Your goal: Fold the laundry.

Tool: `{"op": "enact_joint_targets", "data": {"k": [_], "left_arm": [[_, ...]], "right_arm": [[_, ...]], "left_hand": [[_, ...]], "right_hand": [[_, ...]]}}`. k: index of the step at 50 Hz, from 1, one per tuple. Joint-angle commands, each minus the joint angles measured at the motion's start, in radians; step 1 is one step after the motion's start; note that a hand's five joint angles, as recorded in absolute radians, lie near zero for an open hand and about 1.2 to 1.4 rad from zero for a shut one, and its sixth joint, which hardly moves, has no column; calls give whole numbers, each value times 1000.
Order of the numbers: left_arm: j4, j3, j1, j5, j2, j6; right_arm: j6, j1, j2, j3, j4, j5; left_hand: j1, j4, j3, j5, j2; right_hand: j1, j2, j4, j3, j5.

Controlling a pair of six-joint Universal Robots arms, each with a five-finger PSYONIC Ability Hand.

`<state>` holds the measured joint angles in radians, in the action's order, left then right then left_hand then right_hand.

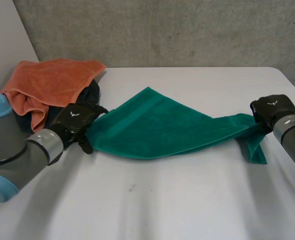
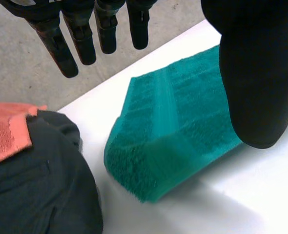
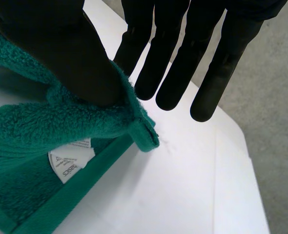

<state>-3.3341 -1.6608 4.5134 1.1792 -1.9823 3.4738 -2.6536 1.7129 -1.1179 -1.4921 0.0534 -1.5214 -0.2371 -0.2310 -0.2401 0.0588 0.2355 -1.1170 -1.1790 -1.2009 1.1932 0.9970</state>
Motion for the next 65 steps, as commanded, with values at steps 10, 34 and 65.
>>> {"op": "enact_joint_targets", "data": {"k": [10,34,65], "left_arm": [[-2,84,81,-135,-171,2],[16,128,59,-47,17,-16],[148,560,-77,201,-162,128]], "right_arm": [[-29,-7,9,-19,5,38],[38,-9,-250,11,-208,44],[173,-35,-45,347,-382,50]], "left_hand": [[-326,-332,-323,329,327],[-1159,-1165,-1156,1163,1161],[-1159,-1165,-1156,1163,1161]], "right_hand": [[-279,-217,-195,203,225],[-279,-217,-195,203,225],[-279,-217,-195,203,225]]}}
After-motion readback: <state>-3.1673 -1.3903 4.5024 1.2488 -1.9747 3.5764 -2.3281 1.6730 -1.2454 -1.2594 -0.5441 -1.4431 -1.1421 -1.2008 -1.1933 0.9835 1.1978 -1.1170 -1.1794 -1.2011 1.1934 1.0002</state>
